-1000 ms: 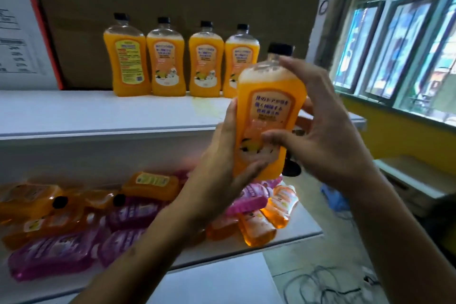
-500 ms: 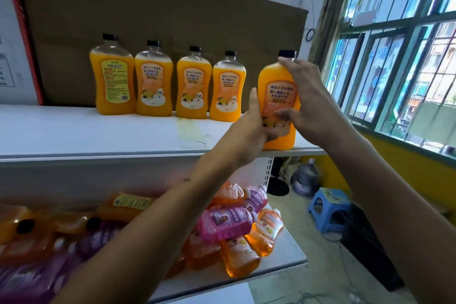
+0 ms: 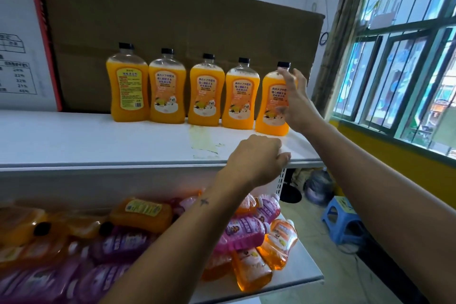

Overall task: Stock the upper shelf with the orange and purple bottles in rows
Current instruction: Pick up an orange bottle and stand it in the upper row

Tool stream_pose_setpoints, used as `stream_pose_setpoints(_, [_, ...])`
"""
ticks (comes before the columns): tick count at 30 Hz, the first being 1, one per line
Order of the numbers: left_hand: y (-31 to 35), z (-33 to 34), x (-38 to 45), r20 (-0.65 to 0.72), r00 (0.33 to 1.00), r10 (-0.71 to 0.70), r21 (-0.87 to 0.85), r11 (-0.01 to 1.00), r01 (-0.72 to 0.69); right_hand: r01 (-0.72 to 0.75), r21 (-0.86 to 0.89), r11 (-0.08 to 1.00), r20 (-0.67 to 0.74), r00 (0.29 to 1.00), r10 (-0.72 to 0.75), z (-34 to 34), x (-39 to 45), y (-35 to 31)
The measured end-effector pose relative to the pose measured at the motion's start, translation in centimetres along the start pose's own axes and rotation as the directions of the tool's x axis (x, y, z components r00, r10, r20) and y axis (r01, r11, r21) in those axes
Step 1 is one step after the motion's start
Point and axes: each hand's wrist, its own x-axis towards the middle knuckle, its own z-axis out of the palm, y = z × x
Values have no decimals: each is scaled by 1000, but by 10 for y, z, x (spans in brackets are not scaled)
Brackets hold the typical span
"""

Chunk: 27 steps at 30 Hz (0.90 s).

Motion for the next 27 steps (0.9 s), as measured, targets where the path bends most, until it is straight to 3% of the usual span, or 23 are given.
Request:
stream_pose_setpoints(10, [1, -4, -2, -43, 999, 0, -30, 1000, -1, -68, 27, 997, 46, 997, 67, 10, 15, -3])
stream_pose_setpoints(12, [4, -6, -7, -153, 987, 43, -121, 991, -62, -119, 33, 992, 75, 990, 117, 2, 12, -5])
stream_pose_setpoints(15, [6, -6, -37, -456, 888, 59, -344, 909, -237, -101, 131, 986, 44, 994, 96, -11, -4, -10])
stream_pose_setpoints(17, [5, 3, -73, -567, 823, -38, -475, 831, -289, -15, 340, 940, -5, 1000, 18, -16, -31, -18])
stream_pose_setpoints(19, [-3, 18, -114, -611, 775, -160, -571, 767, -293, 33, 569, 822, -36, 999, -15, -11, -68, -31])
stream_pose_setpoints(23, [-40, 47, -194, -554, 731, -398, -687, 714, -132, -107, 693, 713, 136, 991, 16, 20, -149, -70])
stream_pose_setpoints(27, [-89, 67, -254, -395, 687, -609, -716, 673, 185, -2, 782, 624, 166, 964, -205, 60, -250, -130])
